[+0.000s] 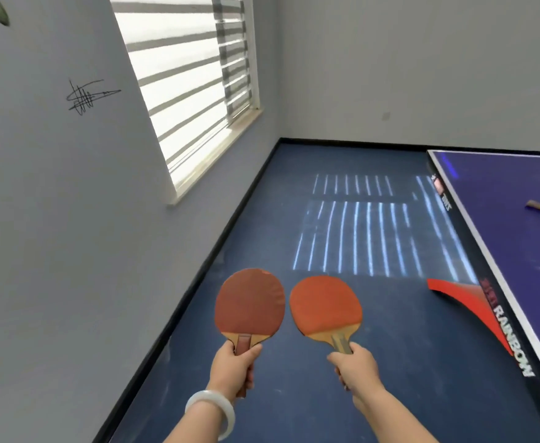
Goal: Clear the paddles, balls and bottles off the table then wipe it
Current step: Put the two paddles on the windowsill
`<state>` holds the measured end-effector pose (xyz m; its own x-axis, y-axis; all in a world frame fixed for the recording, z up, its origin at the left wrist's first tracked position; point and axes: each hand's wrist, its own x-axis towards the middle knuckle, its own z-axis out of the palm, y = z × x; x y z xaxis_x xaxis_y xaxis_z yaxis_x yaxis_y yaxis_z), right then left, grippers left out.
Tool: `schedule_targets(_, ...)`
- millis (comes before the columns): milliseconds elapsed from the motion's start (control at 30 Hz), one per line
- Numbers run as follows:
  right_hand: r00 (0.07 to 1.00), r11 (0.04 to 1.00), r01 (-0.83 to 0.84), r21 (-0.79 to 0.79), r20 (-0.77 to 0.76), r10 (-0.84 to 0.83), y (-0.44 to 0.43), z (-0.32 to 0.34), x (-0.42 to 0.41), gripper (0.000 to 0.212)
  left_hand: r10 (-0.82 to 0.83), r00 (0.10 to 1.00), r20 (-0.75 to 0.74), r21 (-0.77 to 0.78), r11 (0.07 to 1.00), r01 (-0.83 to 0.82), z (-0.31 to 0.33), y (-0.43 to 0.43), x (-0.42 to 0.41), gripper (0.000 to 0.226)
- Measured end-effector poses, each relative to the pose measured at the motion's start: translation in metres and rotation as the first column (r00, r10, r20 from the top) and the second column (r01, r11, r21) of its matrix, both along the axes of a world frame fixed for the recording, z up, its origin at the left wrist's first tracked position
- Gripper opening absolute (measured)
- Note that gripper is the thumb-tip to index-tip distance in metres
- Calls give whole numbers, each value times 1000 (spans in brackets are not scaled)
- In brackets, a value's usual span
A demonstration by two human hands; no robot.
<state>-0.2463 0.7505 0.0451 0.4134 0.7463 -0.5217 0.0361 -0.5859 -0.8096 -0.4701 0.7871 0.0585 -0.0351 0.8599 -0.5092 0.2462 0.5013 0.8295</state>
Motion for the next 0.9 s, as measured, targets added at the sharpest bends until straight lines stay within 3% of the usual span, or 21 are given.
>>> schedule_targets(267,994,993,-104,-52,20,105,170,-2,31,11,104,993,56,-21,994,-103,-3,147,27,25)
schedule_targets(667,970,972,-231,-38,62,233,478,1,28,13,111,991,70,-14,994,-110,0,454,25,27)
schedule_targets(900,933,935,-348,-64,68,352,633,-8,29,13,172,984,38,-37,985,-171,-7,584,30,26)
